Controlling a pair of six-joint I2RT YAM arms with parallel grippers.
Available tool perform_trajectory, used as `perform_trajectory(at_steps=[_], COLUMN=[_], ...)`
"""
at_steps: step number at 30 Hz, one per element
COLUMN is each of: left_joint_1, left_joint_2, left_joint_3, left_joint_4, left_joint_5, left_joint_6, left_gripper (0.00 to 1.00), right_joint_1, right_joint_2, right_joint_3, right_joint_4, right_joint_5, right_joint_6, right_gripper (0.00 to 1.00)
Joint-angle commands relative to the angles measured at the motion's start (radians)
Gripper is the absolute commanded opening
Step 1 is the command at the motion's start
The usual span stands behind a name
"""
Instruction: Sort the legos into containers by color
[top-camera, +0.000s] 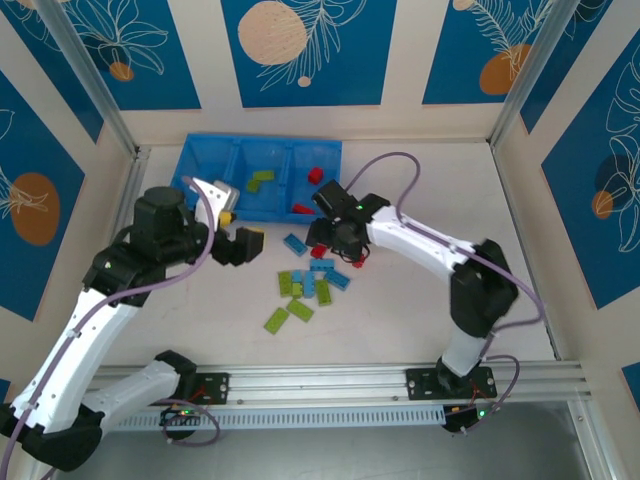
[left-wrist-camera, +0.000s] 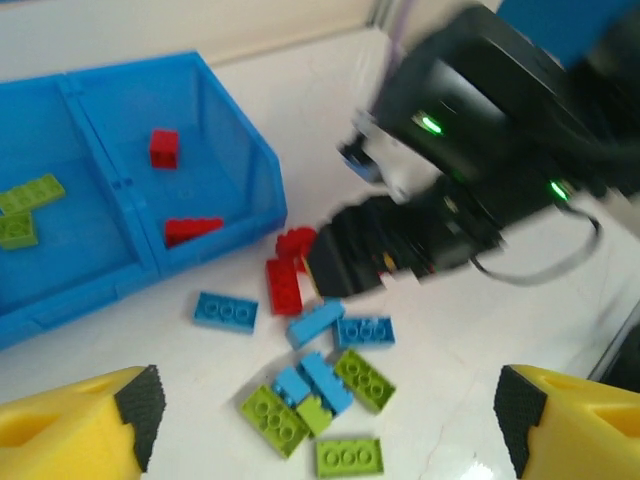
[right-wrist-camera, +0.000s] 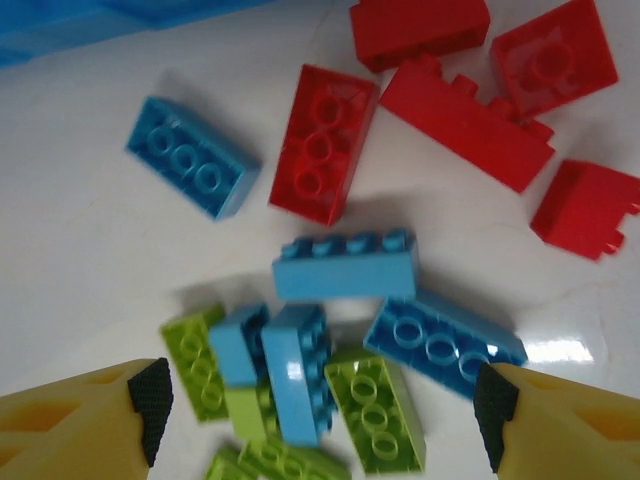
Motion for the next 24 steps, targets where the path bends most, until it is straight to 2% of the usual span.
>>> perform_trajectory(at_steps=[1,5,9,11,14,19,21,24], left_joint_1=[-0.007,-0.008,-0.007,-0.008,-0.008,-0.008,-0.008,-0.008], left_joint_2=[-0.046,-0.083,-0.088,-0.077,-0.07,-0.093,-0.096,-0.098], left_joint_3=[-0.09,-0.173,-0.202,-0.204,-0.205,-0.228,-0.235,-0.247], left_joint_4=[-0.042,0.004,-0.002,-0.009,-0.006,0.02,0.025,0.03], left_joint_5=[0.041,0.07,0.008,-0.011,-0.014,-0.044,-0.068,-0.107], left_joint_6=[0.112,0.105,0.139,0.149,0.146,0.143,0.142,0.139], left_gripper=[0.92,0.98,1.0,1.0,1.0,1.0,1.0,1.0], right_joint_1=[-0.023,-0.034,-0.051,-0.06,-0.06,-0.055,-0.049,-0.024], right_joint_2=[0.125,0.263,0.366,0.395,0.4,0.357,0.318,0.216], right_joint_3=[0.099,0.208,0.269,0.277,0.25,0.168,0.138,0.091], right_joint_4=[-0.042,-0.081,-0.105,-0.102,-0.081,-0.031,-0.016,0.006], right_joint_5=[-0.01,0.001,0.008,-0.001,0.001,0.001,0.011,0.06], right_joint_6=[0.031,0.04,0.063,0.067,0.086,0.097,0.098,0.098], right_gripper=[0.82,0.81,0.79,0.75,0.65,0.38,0.31,0.26])
